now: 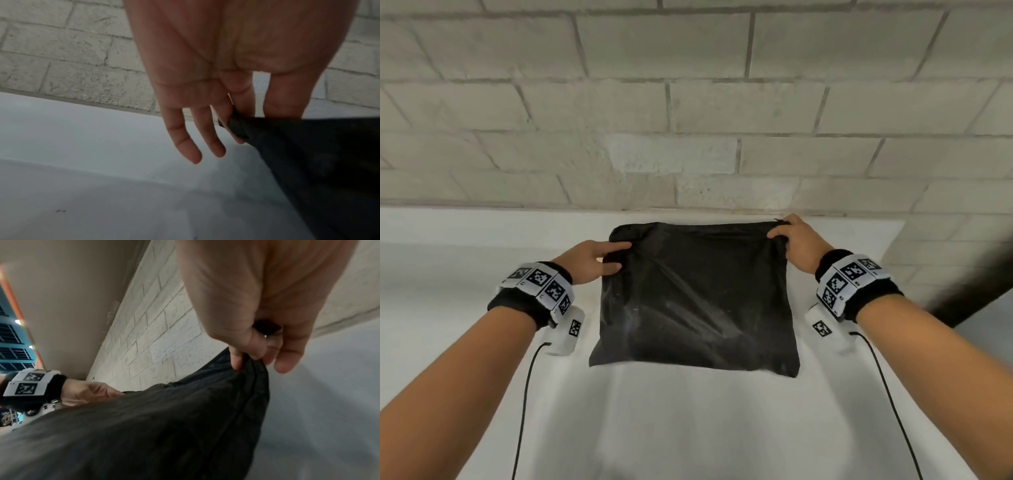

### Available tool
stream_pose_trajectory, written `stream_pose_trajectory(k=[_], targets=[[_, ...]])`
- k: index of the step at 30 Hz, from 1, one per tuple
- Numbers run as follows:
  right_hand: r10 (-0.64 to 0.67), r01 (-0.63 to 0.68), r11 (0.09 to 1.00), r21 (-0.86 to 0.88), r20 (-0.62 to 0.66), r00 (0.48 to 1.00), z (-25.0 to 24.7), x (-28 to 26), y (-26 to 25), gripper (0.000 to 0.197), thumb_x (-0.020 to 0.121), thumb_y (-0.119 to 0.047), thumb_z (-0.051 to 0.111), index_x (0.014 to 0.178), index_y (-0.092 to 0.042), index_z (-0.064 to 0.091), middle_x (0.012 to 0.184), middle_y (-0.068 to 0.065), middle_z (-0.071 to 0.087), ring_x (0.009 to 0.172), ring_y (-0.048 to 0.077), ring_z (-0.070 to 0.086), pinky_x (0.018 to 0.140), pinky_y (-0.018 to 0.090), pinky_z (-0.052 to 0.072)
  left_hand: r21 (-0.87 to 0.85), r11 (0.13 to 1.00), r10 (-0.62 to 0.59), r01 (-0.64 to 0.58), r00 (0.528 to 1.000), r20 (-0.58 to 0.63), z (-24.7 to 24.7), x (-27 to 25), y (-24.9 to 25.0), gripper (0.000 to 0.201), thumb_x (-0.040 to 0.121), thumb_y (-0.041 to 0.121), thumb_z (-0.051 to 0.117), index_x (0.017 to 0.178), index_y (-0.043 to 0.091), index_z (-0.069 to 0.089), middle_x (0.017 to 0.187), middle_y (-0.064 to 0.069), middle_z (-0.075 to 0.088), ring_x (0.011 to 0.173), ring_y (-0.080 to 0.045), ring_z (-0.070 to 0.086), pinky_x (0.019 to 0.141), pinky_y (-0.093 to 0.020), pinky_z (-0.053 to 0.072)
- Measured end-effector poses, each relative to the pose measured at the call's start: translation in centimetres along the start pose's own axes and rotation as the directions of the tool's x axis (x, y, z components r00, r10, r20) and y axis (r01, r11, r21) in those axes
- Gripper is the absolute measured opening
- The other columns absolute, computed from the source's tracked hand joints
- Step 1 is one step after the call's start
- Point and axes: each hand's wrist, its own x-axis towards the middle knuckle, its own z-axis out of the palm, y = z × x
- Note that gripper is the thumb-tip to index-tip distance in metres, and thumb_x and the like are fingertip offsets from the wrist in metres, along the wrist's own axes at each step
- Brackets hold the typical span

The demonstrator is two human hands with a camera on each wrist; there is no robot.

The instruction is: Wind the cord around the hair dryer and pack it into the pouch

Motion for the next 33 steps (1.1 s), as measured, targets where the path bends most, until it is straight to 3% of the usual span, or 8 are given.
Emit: stream_pose_trajectory(k=[3,7,10,18,21,25,29,33], targets=[[0.028,-0.024,0.998,-0.050,0.085,0.996,0.8,1.1,0.7,0.045,0.085,0.011,0.046,0.127,-0.003,0.049,0.134,0.024,0.032,0.117,0.038,0.046,0.106,0.026,0.029,0.051,0.999,0.009,-0.014,0.996,0.086,0.6,1.7,-0.4,0.060,0.089,0.011,0.053,0.141,0.021,0.026,0.147,-0.005,0.036,0.134,-0.021,0.034,0.109,-0.026,0.020],[0.070,-0.063,0.996,-0.056,0.144,0.987,1.3,1.7,1.8,0.048,0.085,0.013,0.040,0.129,-0.004,0.047,0.138,0.023,0.030,0.121,0.037,0.043,0.103,0.020,0.026,0.051,0.999,-0.011,0.002,0.986,0.164,0.8,3.6,-0.5,0.062,0.090,0.017,0.053,0.143,0.022,0.021,0.148,-0.003,0.031,0.136,-0.020,0.030,0.110,-0.026,0.018],[0.074,-0.058,0.995,-0.085,0.191,0.979,1.7,1.8,2.7,0.046,0.088,0.011,0.037,0.130,-0.006,0.047,0.137,0.023,0.033,0.120,0.037,0.044,0.104,0.023,0.027,0.052,0.998,-0.051,0.039,0.969,0.243,0.9,4.5,-0.8,0.062,0.090,0.024,0.052,0.143,0.028,0.020,0.149,-0.001,0.031,0.136,-0.018,0.028,0.112,-0.029,0.016],[0.168,-0.107,0.977,-0.186,0.350,0.922,3.1,1.9,4.2,0.049,0.090,0.002,0.040,0.137,-0.013,0.038,0.142,0.020,0.029,0.129,0.035,0.038,0.112,0.031,0.024,0.173,0.977,-0.188,0.127,0.893,0.409,2.6,5.6,-1.3,0.072,0.081,0.062,0.044,0.142,0.036,0.017,0.153,-0.001,0.024,0.141,-0.020,0.022,0.118,-0.039,0.010],[0.198,-0.115,0.966,-0.231,0.374,0.906,2.9,1.7,4.2,0.050,0.091,-0.008,0.047,0.139,-0.020,0.035,0.142,0.020,0.027,0.129,0.035,0.037,0.113,0.034,0.025,0.159,0.973,-0.215,0.165,0.898,0.385,2.7,5.6,-1.4,0.065,0.084,0.055,0.046,0.141,0.038,0.021,0.152,-0.001,0.028,0.139,-0.021,0.026,0.116,-0.039,0.016],[0.218,-0.140,0.961,-0.238,0.346,0.913,2.2,1.0,4.3,0.047,0.090,-0.014,0.052,0.135,-0.021,0.041,0.138,0.020,0.033,0.127,0.034,0.039,0.111,0.035,0.026,0.096,0.973,-0.227,0.209,0.941,0.251,2.8,4.9,-1.0,0.051,0.090,0.041,0.048,0.138,0.034,0.033,0.143,-0.002,0.041,0.129,-0.024,0.039,0.100,-0.036,0.037],[0.196,-0.137,0.968,-0.208,0.297,0.935,1.5,-0.4,4.2,0.043,0.089,-0.011,0.053,0.131,-0.019,0.047,0.137,0.019,0.034,0.126,0.035,0.040,0.110,0.036,0.029,0.165,0.974,-0.174,0.155,0.979,0.110,2.4,3.7,-0.6,0.047,0.089,0.036,0.050,0.134,0.024,0.042,0.144,-0.005,0.041,0.133,-0.023,0.035,0.111,-0.034,0.024],[0.191,-0.137,0.962,-0.235,0.230,0.954,0.7,-2.1,2.9,0.044,0.090,-0.016,0.052,0.133,-0.024,0.044,0.137,0.018,0.034,0.123,0.036,0.040,0.107,0.039,0.033,0.186,0.974,-0.141,0.130,0.989,0.046,1.4,1.7,1.4,0.046,0.089,0.035,0.053,0.132,0.023,0.044,0.141,-0.008,0.043,0.130,-0.024,0.039,0.110,-0.033,0.025]])
